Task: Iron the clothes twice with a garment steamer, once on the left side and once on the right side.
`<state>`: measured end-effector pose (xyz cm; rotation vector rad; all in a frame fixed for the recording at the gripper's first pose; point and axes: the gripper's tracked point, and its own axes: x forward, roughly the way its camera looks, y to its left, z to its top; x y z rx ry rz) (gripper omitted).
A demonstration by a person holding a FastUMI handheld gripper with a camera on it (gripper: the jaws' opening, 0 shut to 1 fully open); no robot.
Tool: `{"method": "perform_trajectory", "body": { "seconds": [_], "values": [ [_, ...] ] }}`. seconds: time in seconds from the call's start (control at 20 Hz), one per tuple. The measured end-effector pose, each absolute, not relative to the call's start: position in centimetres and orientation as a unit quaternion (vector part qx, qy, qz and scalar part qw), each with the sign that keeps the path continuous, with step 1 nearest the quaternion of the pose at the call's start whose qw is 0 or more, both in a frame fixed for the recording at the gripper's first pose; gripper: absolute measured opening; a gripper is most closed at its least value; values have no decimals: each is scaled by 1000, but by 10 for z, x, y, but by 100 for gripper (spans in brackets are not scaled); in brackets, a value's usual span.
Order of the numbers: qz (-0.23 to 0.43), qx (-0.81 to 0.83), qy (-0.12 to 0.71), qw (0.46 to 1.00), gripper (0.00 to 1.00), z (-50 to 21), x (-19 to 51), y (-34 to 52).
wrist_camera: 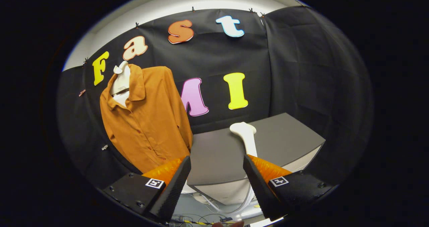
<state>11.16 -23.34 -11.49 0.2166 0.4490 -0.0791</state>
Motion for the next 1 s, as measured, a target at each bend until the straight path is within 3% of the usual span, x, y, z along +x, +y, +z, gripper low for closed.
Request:
{"method": "perform_trajectory", "body": {
  "seconds": [0.85, 0.9, 1.0],
  "values": [
    [-28, 66, 424, 903, 99, -263, 234, -327],
    [-24, 75, 433, 898, 96, -270, 236, -326],
    [-22, 99, 461, 882, 72, -289, 237, -323]
  ]
}}
